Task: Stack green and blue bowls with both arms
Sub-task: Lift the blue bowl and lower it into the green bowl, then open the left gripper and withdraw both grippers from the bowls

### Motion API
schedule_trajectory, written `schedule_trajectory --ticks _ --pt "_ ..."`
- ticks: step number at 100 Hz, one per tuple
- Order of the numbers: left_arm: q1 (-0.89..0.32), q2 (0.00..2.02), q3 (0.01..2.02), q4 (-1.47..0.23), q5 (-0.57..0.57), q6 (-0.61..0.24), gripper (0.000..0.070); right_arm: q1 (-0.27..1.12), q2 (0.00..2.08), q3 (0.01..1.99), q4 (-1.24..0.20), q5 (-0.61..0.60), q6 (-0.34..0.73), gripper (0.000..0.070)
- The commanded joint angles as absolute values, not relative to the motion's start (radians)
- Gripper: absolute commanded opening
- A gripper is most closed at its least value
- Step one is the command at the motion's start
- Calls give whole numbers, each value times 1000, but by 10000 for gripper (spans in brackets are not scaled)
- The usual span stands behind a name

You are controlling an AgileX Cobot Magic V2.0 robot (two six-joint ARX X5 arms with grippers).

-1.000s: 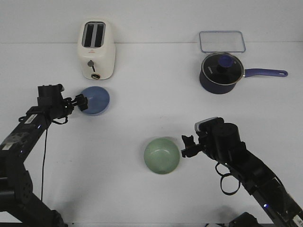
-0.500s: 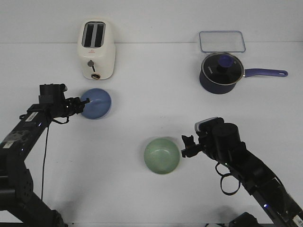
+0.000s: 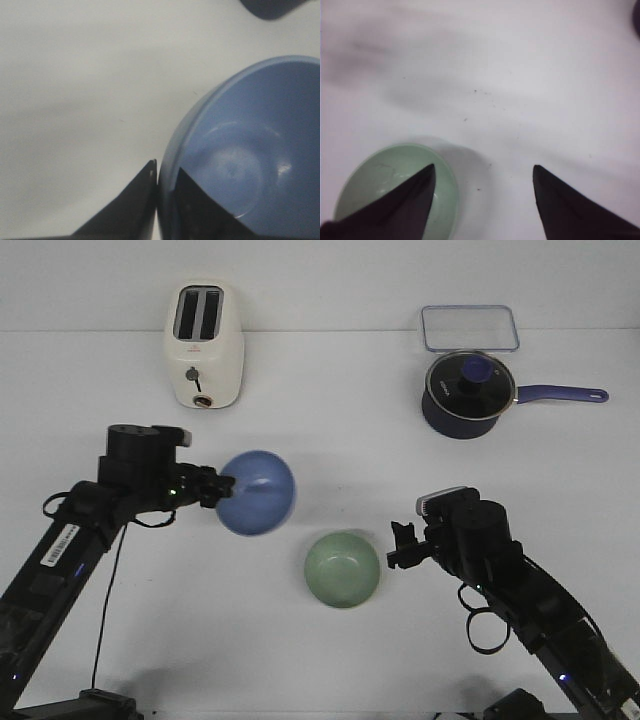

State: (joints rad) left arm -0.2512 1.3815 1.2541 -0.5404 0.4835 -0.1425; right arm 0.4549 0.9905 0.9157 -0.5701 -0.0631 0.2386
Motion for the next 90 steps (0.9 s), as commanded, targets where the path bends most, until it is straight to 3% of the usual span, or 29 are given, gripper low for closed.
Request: schedule_trajectory --ticks 1,26,57,62,73,90 --pt "-334 1395 1269 -550 487 -117 14 443 981 931 -564 -53 224 409" --pt "-604 1490 1269 -528 374 -113 14 369 949 931 -587 -55 204 409" --pt "-697 1606 1269 -506 356 -106 26 345 935 931 -603 -57 193 409" --pt "-702 1607 1269 -490 360 -105 116 345 935 931 -604 -57 192 409" --pt "-707 1598 1271 -454 360 -120 441 345 935 931 -603 -56 192 409" --pt "-674 1537 1271 -433 346 -121 456 345 935 931 -603 -51 181 409"
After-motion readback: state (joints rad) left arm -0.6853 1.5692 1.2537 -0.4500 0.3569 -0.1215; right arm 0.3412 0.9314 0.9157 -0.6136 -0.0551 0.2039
